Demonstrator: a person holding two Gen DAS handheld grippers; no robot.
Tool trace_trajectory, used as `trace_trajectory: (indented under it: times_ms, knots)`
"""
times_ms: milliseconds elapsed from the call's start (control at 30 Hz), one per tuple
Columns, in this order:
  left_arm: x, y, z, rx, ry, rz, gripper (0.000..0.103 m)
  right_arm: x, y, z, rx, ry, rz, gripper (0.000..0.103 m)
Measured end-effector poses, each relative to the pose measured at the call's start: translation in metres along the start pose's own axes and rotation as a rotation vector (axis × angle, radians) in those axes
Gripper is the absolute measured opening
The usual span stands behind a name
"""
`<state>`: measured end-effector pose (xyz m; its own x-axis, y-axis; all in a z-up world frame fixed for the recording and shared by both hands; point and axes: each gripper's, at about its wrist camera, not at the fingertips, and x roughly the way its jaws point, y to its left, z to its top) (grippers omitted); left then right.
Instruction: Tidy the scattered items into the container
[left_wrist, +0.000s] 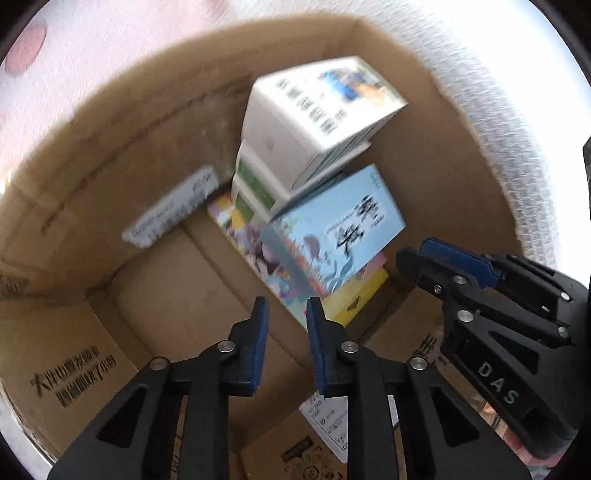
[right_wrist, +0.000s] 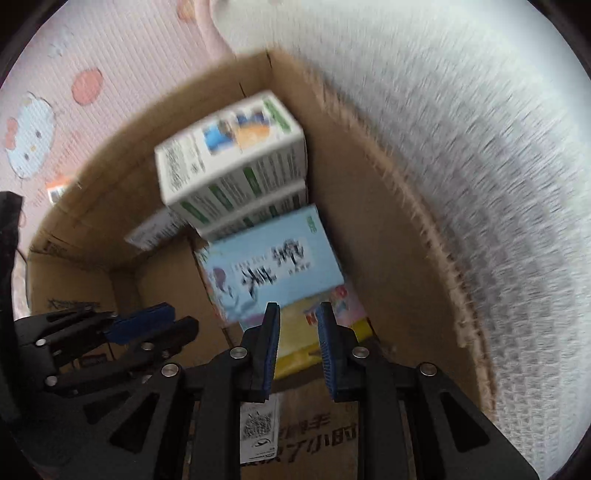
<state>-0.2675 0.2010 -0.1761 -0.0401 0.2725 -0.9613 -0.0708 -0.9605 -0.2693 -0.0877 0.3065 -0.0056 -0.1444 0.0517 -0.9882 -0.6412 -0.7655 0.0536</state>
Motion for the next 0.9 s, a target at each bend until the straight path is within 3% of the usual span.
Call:
trace_trajectory:
  times_ms: [133, 267, 367, 533, 700, 900]
  knots:
    - [0.009, 0.003, 0.018, -0.012, 0.018, 0.009, 0.022, 0.018, -0.007, 0.004, 0.023, 0.075, 0.046, 0.018]
    - [0.018, 0.008, 0.026, -0.065, 0.073, -0.037, 0.023, 0.031, -0.018, 0.012, 0.070, 0.113, 0.059, 0.018]
    - [0.020, 0.010, 0.029, -0.087, 0.071, -0.050, 0.023, 0.028, -0.024, 0.018, 0.104, 0.105, 0.083, 0.018]
    - [0.019, 0.008, 0.031, -0.091, 0.055, -0.058, 0.022, 0.025, -0.022, 0.021, 0.073, 0.103, 0.033, 0.018]
    - [0.016, 0.002, 0.030, -0.081, 0.062, -0.083, 0.022, 0.011, -0.028, 0.022, 0.083, 0.084, 0.037, 0.018]
    - [-0.006, 0.002, 0.016, -0.086, 0.038, -0.016, 0.027, -0.025, -0.029, 0.011, 0.052, 0.016, -0.033, 0.018]
